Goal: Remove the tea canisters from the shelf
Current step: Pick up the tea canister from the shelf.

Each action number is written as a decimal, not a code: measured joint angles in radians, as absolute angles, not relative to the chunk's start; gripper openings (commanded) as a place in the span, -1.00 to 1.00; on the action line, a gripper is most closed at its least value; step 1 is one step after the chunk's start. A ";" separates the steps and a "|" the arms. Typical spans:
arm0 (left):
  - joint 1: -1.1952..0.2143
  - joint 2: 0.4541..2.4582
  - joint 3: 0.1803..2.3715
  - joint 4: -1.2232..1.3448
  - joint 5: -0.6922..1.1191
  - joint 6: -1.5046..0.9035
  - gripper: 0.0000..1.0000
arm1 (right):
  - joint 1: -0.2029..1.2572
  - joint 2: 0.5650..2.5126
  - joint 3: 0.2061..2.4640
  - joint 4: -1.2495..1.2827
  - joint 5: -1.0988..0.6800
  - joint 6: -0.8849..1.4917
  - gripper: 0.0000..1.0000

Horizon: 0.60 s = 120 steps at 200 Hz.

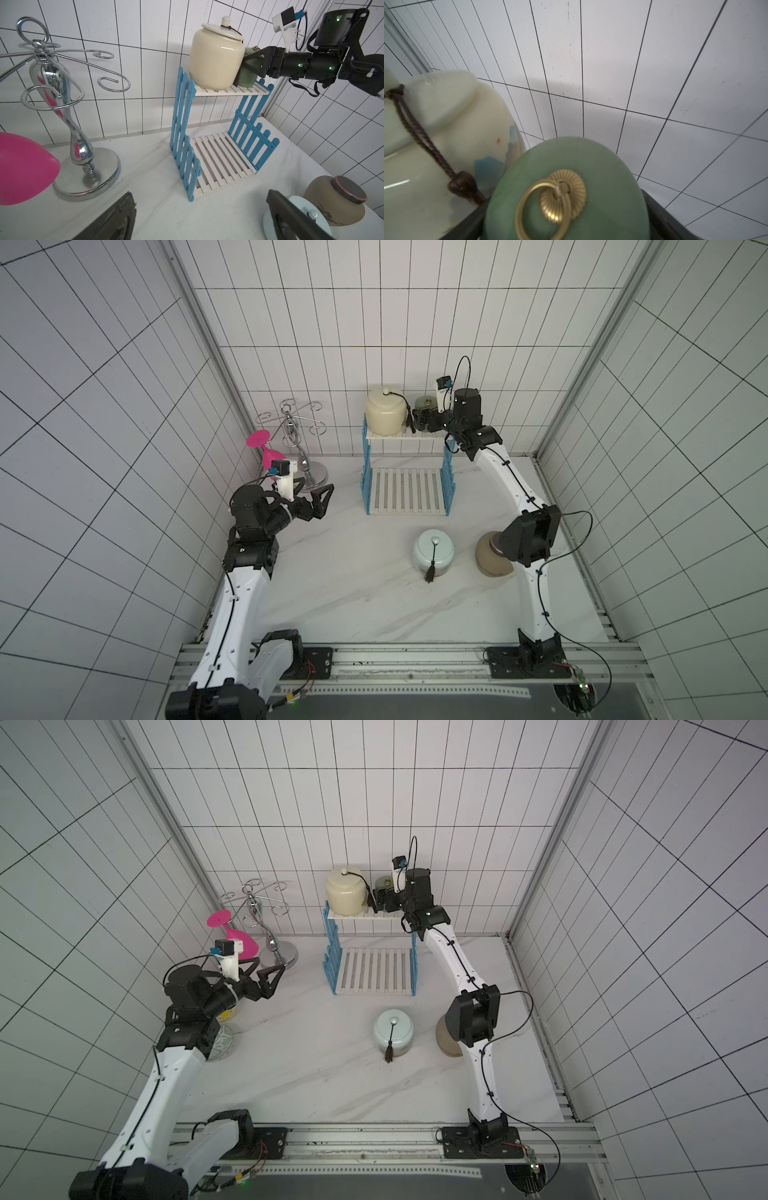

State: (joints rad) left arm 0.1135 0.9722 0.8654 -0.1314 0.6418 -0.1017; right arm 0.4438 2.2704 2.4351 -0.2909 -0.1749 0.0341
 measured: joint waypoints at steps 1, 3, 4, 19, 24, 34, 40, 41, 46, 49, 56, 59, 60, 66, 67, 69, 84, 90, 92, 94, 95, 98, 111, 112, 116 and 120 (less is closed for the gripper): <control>0.113 0.972 0.865 -0.131 0.642 -0.102 0.98 | 0.444 2.271 2.436 -0.290 -0.175 0.034 0.74; 0.113 0.972 0.865 -0.131 0.642 -0.102 0.98 | 0.443 2.273 2.438 -0.287 -0.175 0.034 0.72; 0.113 0.972 0.865 -0.131 0.642 -0.102 0.98 | 0.443 2.273 2.438 -0.287 -0.176 0.035 0.71; 0.115 0.973 0.865 -0.131 0.644 -0.102 0.98 | 0.443 2.282 2.448 -0.274 -0.175 0.035 0.53; 0.115 0.973 0.865 -0.131 0.645 -0.102 0.98 | 0.443 2.283 2.449 -0.272 -0.176 0.035 0.47; 0.115 0.975 0.865 -0.131 0.645 -0.102 0.98 | 0.442 2.283 2.449 -0.271 -0.176 0.036 0.39; 0.116 0.976 0.865 -0.131 0.645 -0.102 0.98 | 0.440 2.283 2.449 -0.271 -0.176 0.035 0.34; 0.116 0.976 0.865 -0.131 0.645 -0.102 0.98 | 0.440 2.283 2.449 -0.271 -0.176 0.035 0.33; 0.117 0.977 0.865 -0.131 0.645 -0.102 0.98 | 0.440 2.283 2.449 -0.271 -0.176 0.035 0.29; 0.117 0.978 0.865 -0.131 0.645 -0.102 0.98 | 0.439 2.283 2.449 -0.271 -0.176 0.035 0.26; 0.118 0.978 0.865 -0.131 0.645 -0.102 0.98 | 0.439 2.283 2.449 -0.271 -0.176 0.035 0.23; 0.119 0.978 0.864 -0.131 0.645 -0.102 0.98 | 0.439 2.283 2.449 -0.271 -0.176 0.035 0.21; 0.119 0.978 0.864 -0.131 0.645 -0.102 0.98 | 0.439 2.283 2.449 -0.271 -0.176 0.035 0.21; 0.120 0.978 0.863 -0.131 0.645 -0.104 0.98 | 0.439 2.283 2.449 -0.271 -0.176 0.035 0.19; 0.120 0.978 0.863 -0.131 0.645 -0.105 0.98 | 0.439 2.283 2.449 -0.271 -0.176 0.035 0.18; 0.120 0.978 0.862 -0.131 0.645 -0.105 0.98 | 0.439 2.283 2.449 -0.271 -0.176 0.035 0.17; 0.123 0.978 0.858 -0.131 0.645 -0.106 0.99 | 0.439 2.282 2.449 -0.271 -0.176 0.035 0.13; 0.123 0.978 0.857 -0.131 0.645 -0.107 0.98 | 0.439 2.281 2.449 -0.273 -0.176 0.035 0.12; 0.124 0.978 0.856 -0.131 0.645 -0.107 0.98 | 0.439 2.281 2.449 -0.274 -0.176 0.035 0.13; 0.124 0.978 0.855 -0.131 0.645 -0.107 0.98 | 0.439 2.281 2.449 -0.274 -0.176 0.035 0.12; 0.124 0.978 0.855 -0.131 0.645 -0.107 0.98 | 0.439 2.281 2.449 -0.274 -0.176 0.035 0.12; 0.125 0.978 0.854 -0.131 0.645 -0.107 0.98 | 0.439 2.280 2.449 -0.276 -0.176 0.035 0.12; 0.126 0.978 0.850 -0.131 0.645 -0.109 0.98 | 0.439 2.272 2.447 -0.287 -0.177 0.037 0.10; 0.126 0.977 0.850 -0.131 0.645 -0.109 0.98 | 0.439 2.271 2.447 -0.289 -0.177 0.037 0.10; 0.127 0.977 0.849 -0.131 0.645 -0.109 0.98 | 0.439 2.268 2.446 -0.296 -0.177 0.038 0.09; 0.128 0.977 0.848 -0.131 0.645 -0.109 0.98 | 0.439 2.263 2.443 -0.303 -0.178 0.039 0.09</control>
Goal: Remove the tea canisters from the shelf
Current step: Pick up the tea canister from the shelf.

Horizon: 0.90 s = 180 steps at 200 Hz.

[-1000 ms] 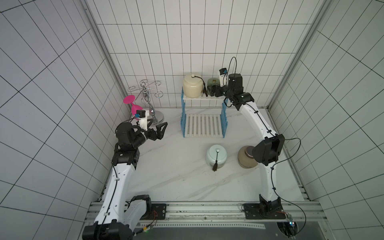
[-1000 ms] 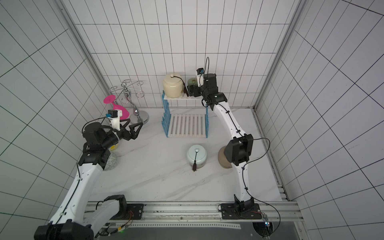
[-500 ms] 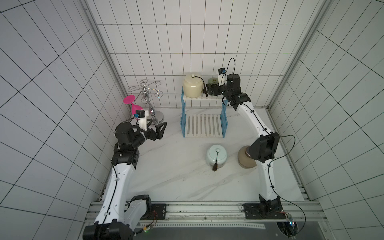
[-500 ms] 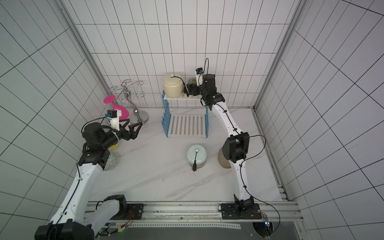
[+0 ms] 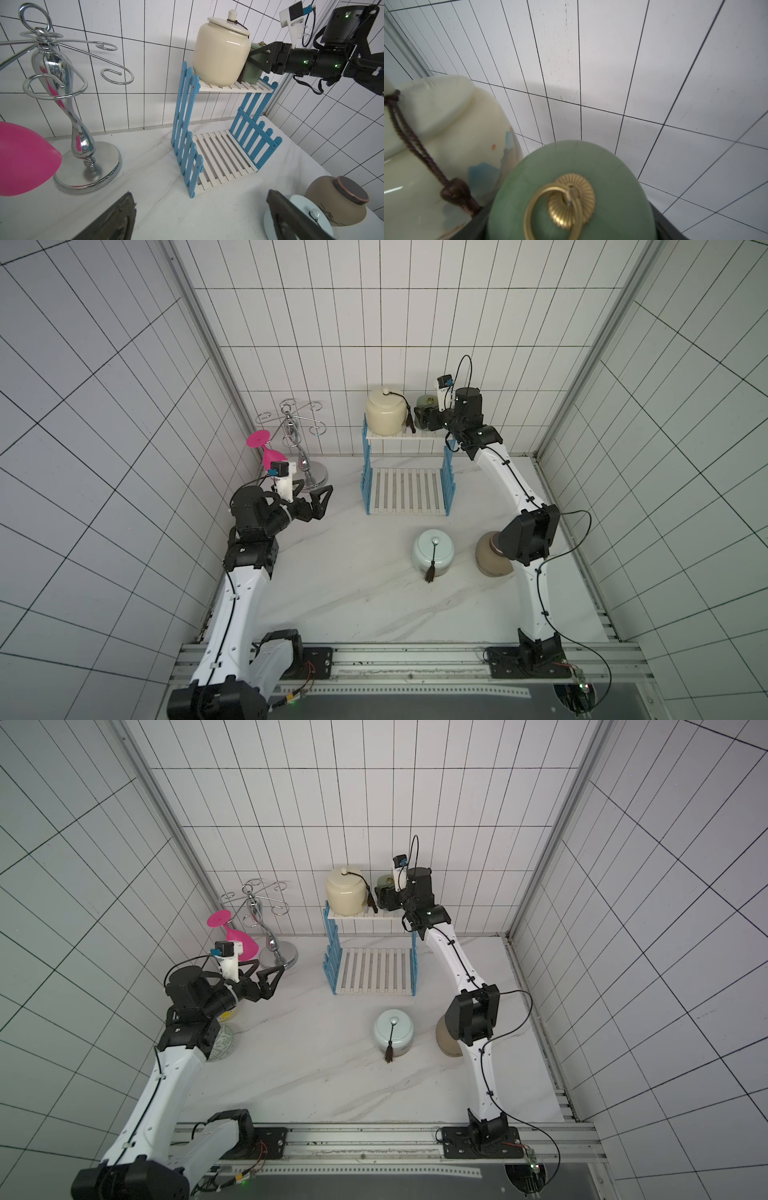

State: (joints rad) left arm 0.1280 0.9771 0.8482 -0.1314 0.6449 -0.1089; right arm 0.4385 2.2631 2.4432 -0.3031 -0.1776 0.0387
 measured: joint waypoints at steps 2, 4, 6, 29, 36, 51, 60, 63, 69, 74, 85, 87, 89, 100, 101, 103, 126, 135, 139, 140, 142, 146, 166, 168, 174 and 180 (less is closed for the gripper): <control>0.128 0.977 0.847 -0.131 0.645 -0.109 0.98 | 0.439 2.259 2.440 -0.307 -0.177 0.040 0.09; 0.129 0.976 0.847 -0.131 0.645 -0.109 0.98 | 0.439 2.255 2.438 -0.309 -0.178 0.040 0.08; 0.129 0.976 0.846 -0.131 0.645 -0.109 0.98 | 0.439 2.251 2.434 -0.312 -0.177 0.041 0.08; 0.139 0.963 0.830 -0.131 0.645 -0.110 0.98 | 0.447 2.175 2.361 -0.340 -0.177 0.041 0.09; 0.142 0.959 0.824 -0.131 0.644 -0.110 0.98 | 0.451 2.144 2.331 -0.346 -0.176 0.041 0.09; 0.149 0.950 0.811 -0.131 0.644 -0.112 0.98 | 0.463 2.063 2.252 -0.348 -0.170 0.037 0.09; 0.153 0.945 0.804 -0.131 0.644 -0.113 0.98 | 0.474 2.015 2.207 -0.346 -0.167 0.035 0.09; 0.154 0.943 0.802 -0.131 0.644 -0.113 0.98 | 0.480 1.997 2.189 -0.342 -0.166 0.033 0.09; 0.156 0.941 0.799 -0.131 0.644 -0.114 0.98 | 0.490 1.962 2.157 -0.339 -0.164 0.032 0.09; 0.159 0.939 0.796 -0.131 0.644 -0.115 0.98 | 0.499 1.938 2.135 -0.335 -0.163 0.031 0.09; 0.161 0.934 0.792 -0.131 0.644 -0.116 0.98 | 0.525 1.878 2.077 -0.320 -0.161 0.029 0.09; 0.161 0.933 0.791 -0.131 0.644 -0.117 0.98 | 0.528 1.871 2.071 -0.319 -0.161 0.029 0.09; 0.162 0.933 0.791 -0.131 0.644 -0.117 0.98 | 0.534 1.860 2.061 -0.316 -0.159 0.028 0.09; 0.164 0.928 0.788 -0.131 0.644 -0.117 0.98 | 0.558 1.815 2.014 -0.302 -0.159 0.025 0.09; 0.164 0.928 0.787 -0.131 0.644 -0.117 0.98 | 0.561 1.808 2.006 -0.300 -0.159 0.025 0.09; 0.164 0.927 0.786 -0.131 0.644 -0.117 0.98 | 0.566 1.801 1.999 -0.297 -0.159 0.025 0.09; 0.166 0.917 0.776 -0.131 0.638 -0.122 0.98 | 0.616 1.718 1.879 -0.257 -0.157 0.019 0.12; 0.166 0.913 0.770 -0.131 0.631 -0.125 0.98 | 0.633 1.690 1.829 -0.245 -0.157 0.018 0.12; 0.166 0.911 0.768 -0.131 0.628 -0.126 0.98 | 0.643 1.676 1.799 -0.236 -0.157 0.019 0.12; 0.166 0.910 0.767 -0.131 0.627 -0.126 0.98 | 0.644 1.673 1.795 -0.235 -0.157 0.019 0.12; 0.166 0.910 0.767 -0.131 0.625 -0.126 0.99 | 0.648 1.666 1.780 -0.231 -0.157 0.019 0.12; 0.166 0.909 0.765 -0.131 0.622 -0.128 0.98 | 0.655 1.655 1.755 -0.224 -0.156 0.019 0.13; 0.166 0.908 0.760 -0.131 0.598 -0.135 0.98 | 0.686 1.604 1.631 -0.189 -0.150 0.021 0.12; 0.166 0.908 0.760 -0.131 0.595 -0.136 0.98 | 0.689 1.600 1.623 -0.187 -0.149 0.022 0.12; 0.166 0.908 0.759 -0.131 0.589 -0.137 0.98 | 0.698 1.586 1.584 -0.175 -0.146 0.027 0.11; 0.166 0.908 0.758 -0.131 0.580 -0.140 0.98 | 0.707 1.572 1.548 -0.161 -0.144 0.031 0.11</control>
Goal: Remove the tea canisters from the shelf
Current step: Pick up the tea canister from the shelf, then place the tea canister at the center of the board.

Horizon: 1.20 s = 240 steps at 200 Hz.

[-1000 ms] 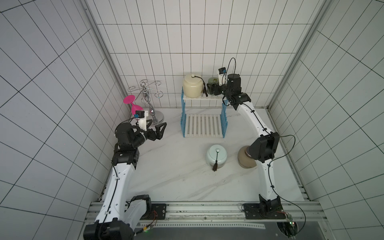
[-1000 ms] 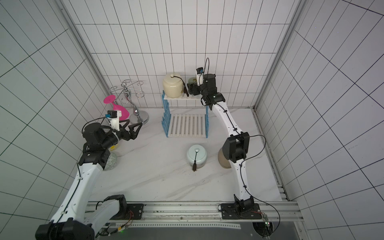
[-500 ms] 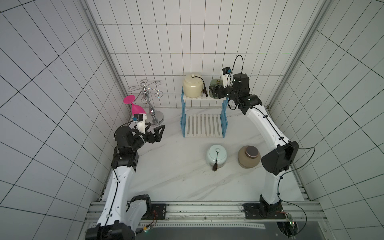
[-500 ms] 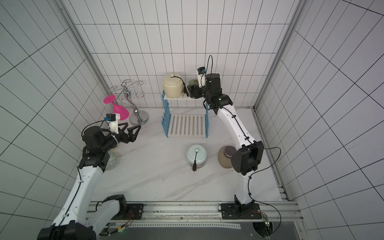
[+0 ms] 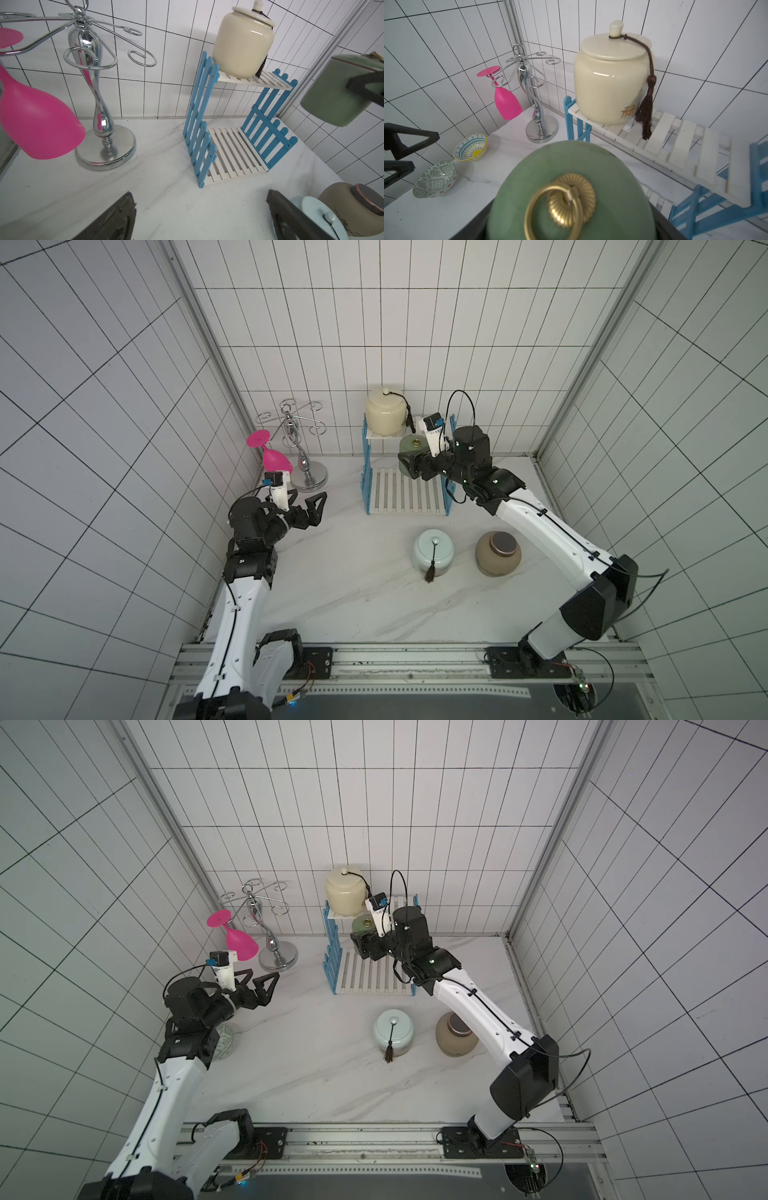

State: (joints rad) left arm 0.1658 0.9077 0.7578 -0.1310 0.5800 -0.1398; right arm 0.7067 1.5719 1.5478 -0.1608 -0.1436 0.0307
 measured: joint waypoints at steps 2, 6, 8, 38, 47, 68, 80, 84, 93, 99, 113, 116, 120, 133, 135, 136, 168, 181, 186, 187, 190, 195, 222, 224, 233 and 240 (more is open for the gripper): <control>0.166 0.908 0.757 -0.131 0.578 -0.141 0.98 | 0.710 1.567 1.534 -0.156 -0.143 0.034 0.12; 0.166 0.908 0.757 -0.130 0.574 -0.142 0.98 | 0.716 1.559 1.513 -0.148 -0.141 0.036 0.12; 0.166 0.908 0.756 -0.130 0.571 -0.143 0.98 | 0.718 1.556 1.505 -0.147 -0.141 0.038 0.12; 0.166 0.908 0.743 -0.127 0.545 -0.154 0.99 | 0.762 1.512 1.366 -0.076 -0.130 0.057 0.09; 0.166 0.908 0.740 -0.126 0.541 -0.158 0.99 | 0.779 1.502 1.328 -0.050 -0.127 0.060 0.09; 0.166 0.908 0.738 -0.125 0.534 -0.159 0.98 | 0.825 1.490 1.249 0.014 -0.125 0.064 0.09; 0.166 0.909 0.737 -0.124 0.531 -0.159 0.99 | 0.852 1.490 1.209 0.054 -0.126 0.065 0.09; 0.167 0.909 0.738 -0.124 0.530 -0.160 0.98 | 0.859 1.490 1.197 0.068 -0.126 0.064 0.09; 0.167 0.910 0.737 -0.124 0.527 -0.160 0.98 | 0.876 1.490 1.168 0.098 -0.126 0.064 0.09; 0.168 0.910 0.737 -0.124 0.526 -0.161 0.98 | 0.888 1.490 1.150 0.120 -0.126 0.064 0.09; 0.168 0.910 0.737 -0.123 0.523 -0.161 0.98 | 0.908 1.492 1.117 0.162 -0.127 0.064 0.08; 0.168 0.910 0.737 -0.123 0.523 -0.161 0.98 | 0.913 1.494 1.110 0.173 -0.127 0.064 0.08; 0.168 0.910 0.737 -0.123 0.522 -0.161 0.98 | 0.920 1.495 1.102 0.188 -0.127 0.064 0.08; 0.168 0.910 0.736 -0.123 0.520 -0.161 0.98 | 0.939 1.504 1.076 0.245 -0.130 0.064 0.08; 0.168 0.910 0.735 -0.123 0.519 -0.161 0.98 | 0.942 1.507 1.072 0.254 -0.131 0.064 0.08; 0.168 0.910 0.735 -0.123 0.519 -0.162 0.98 | 0.944 1.509 1.071 0.258 -0.131 0.064 0.08; 0.168 0.910 0.732 -0.123 0.514 -0.165 0.98 | 0.985 1.592 1.053 0.377 -0.131 0.063 0.09; 0.168 0.910 0.732 -0.123 0.511 -0.167 0.98 | 1.004 1.637 1.052 0.411 -0.133 0.059 0.10; 0.168 0.910 0.732 -0.124 0.509 -0.167 0.99 | 1.011 1.653 1.052 0.424 -0.134 0.057 0.10; 0.168 0.910 0.732 -0.124 0.509 -0.167 0.99 | 1.013 1.658 1.051 0.427 -0.134 0.057 0.10; 0.168 0.909 0.732 -0.124 0.508 -0.168 0.99 | 1.018 1.670 1.051 0.434 -0.134 0.056 0.11; 0.168 0.909 0.732 -0.124 0.505 -0.168 0.98 | 1.024 1.684 1.050 0.443 -0.134 0.054 0.10; 0.168 0.905 0.732 -0.125 0.493 -0.169 0.98 | 1.050 1.764 1.049 0.499 -0.134 0.044 0.12; 0.168 0.905 0.732 -0.125 0.492 -0.169 0.98 | 1.051 1.770 1.049 0.505 -0.134 0.043 0.12; 0.168 0.902 0.732 -0.125 0.489 -0.169 0.98 | 1.057 1.790 1.048 0.521 -0.134 0.039 0.13; 0.168 0.900 0.732 -0.126 0.485 -0.169 0.98 | 1.060 1.804 1.046 0.535 -0.133 0.038 0.13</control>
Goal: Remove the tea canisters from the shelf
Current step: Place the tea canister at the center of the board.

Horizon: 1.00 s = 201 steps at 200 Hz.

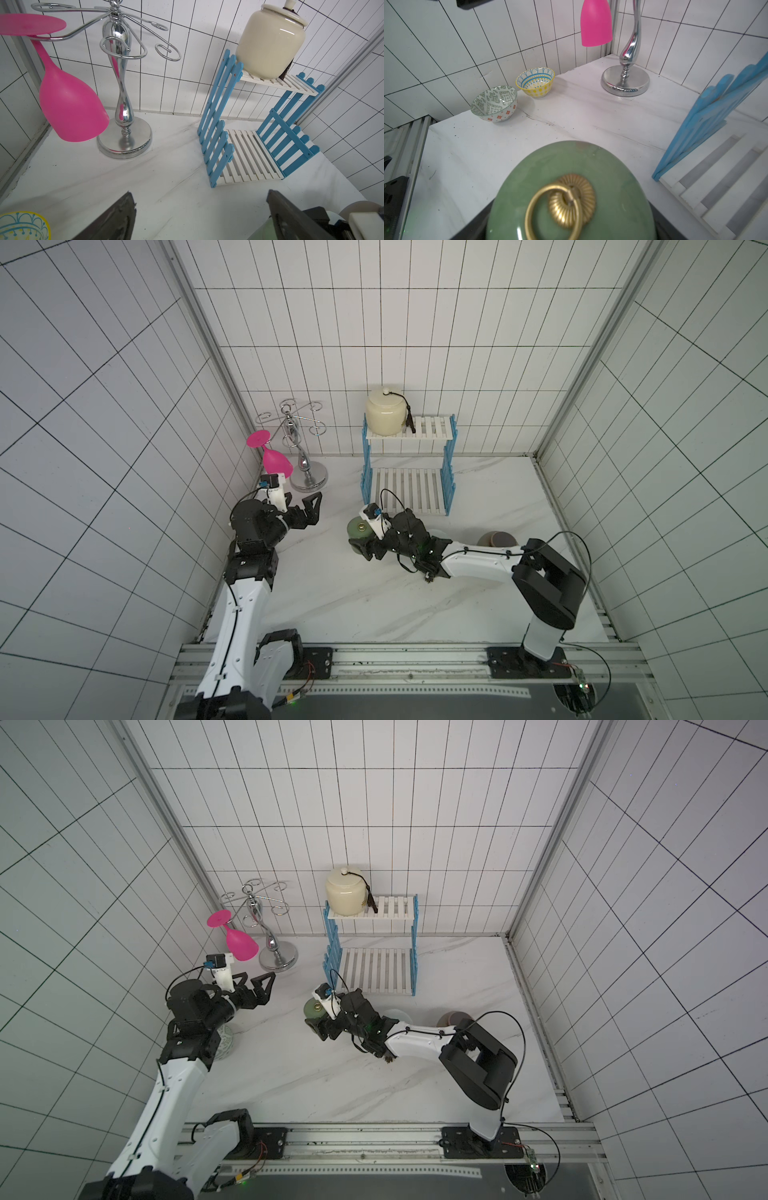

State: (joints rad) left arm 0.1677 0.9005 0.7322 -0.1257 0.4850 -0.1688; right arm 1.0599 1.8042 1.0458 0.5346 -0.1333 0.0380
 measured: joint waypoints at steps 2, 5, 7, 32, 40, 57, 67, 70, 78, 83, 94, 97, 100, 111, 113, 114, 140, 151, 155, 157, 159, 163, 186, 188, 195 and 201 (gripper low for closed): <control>0.168 0.900 0.732 -0.126 0.485 -0.169 0.98 | 1.061 1.808 1.045 0.537 -0.131 0.037 0.13; 0.168 0.899 0.732 -0.126 0.483 -0.169 0.98 | 1.061 1.813 1.044 0.543 -0.130 0.037 0.13; 0.168 0.899 0.732 -0.126 0.482 -0.169 0.98 | 1.061 1.815 1.043 0.546 -0.130 0.036 0.13; 0.169 0.897 0.732 -0.132 0.468 -0.169 0.98 | 1.061 1.850 1.032 0.585 -0.108 0.030 0.15; 0.170 0.897 0.732 -0.132 0.466 -0.169 0.98 | 1.061 1.860 1.030 0.593 -0.103 0.030 0.15; 0.171 0.897 0.732 -0.132 0.463 -0.169 0.98 | 1.061 1.874 1.021 0.607 -0.100 0.030 0.16; 0.171 0.897 0.732 -0.133 0.463 -0.169 0.98 | 1.060 1.877 1.013 0.609 -0.099 0.030 0.16; 0.171 0.897 0.732 -0.132 0.462 -0.169 0.98 | 1.060 1.878 1.011 0.609 -0.100 0.030 0.16; 0.171 0.897 0.732 -0.133 0.462 -0.169 0.98 | 1.060 1.879 1.005 0.610 -0.100 0.030 0.17; 0.171 0.897 0.732 -0.133 0.461 -0.169 0.98 | 1.060 1.879 1.002 0.610 -0.101 0.030 0.18; 0.171 0.897 0.732 -0.133 0.461 -0.169 0.98 | 1.060 1.880 0.998 0.609 -0.101 0.030 0.18; 0.171 0.897 0.732 -0.133 0.461 -0.169 0.98 | 1.060 1.881 0.997 0.609 -0.101 0.030 0.18; 0.171 0.897 0.732 -0.133 0.461 -0.169 0.99 | 1.060 1.882 0.996 0.610 -0.102 0.030 0.19; 0.171 0.897 0.732 -0.133 0.461 -0.169 0.98 | 1.060 1.888 0.996 0.611 -0.107 0.031 0.19; 0.171 0.897 0.732 -0.133 0.461 -0.169 0.98 | 1.060 1.890 0.996 0.612 -0.108 0.031 0.19; 0.171 0.897 0.732 -0.133 0.461 -0.169 0.98 | 1.060 1.891 0.996 0.613 -0.109 0.031 0.19; 0.172 0.897 0.732 -0.133 0.461 -0.169 0.98 | 1.060 1.922 0.996 0.618 -0.120 0.037 0.21; 0.173 0.897 0.732 -0.133 0.461 -0.169 0.98 | 1.060 1.936 0.996 0.617 -0.125 0.038 0.22; 0.173 0.897 0.732 -0.133 0.461 -0.169 0.98 | 1.060 1.940 0.996 0.616 -0.127 0.038 0.22; 0.173 0.897 0.732 -0.133 0.461 -0.169 0.98 | 1.061 1.942 0.996 0.615 -0.129 0.038 0.22; 0.173 0.897 0.732 -0.133 0.461 -0.169 0.98 | 1.061 1.944 0.996 0.614 -0.130 0.038 0.22; 0.173 0.897 0.732 -0.133 0.461 -0.169 0.98 | 1.061 1.947 0.996 0.612 -0.132 0.038 0.22; 0.173 0.897 0.732 -0.133 0.461 -0.169 0.98 | 1.061 1.951 0.996 0.601 -0.141 0.038 0.25; 0.173 0.897 0.732 -0.133 0.461 -0.169 0.98 | 1.061 1.951 0.996 0.601 -0.142 0.038 0.25; 0.173 0.897 0.732 -0.133 0.461 -0.169 0.98 | 1.061 1.951 0.996 0.601 -0.143 0.038 0.26; 0.173 0.897 0.732 -0.133 0.461 -0.169 0.98 | 1.061 1.951 0.996 0.601 -0.143 0.038 0.27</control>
State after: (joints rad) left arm 0.1730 0.8967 0.7322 -0.1326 0.4606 -0.1692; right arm 1.0607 1.9514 0.9958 0.6006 -0.1432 0.0380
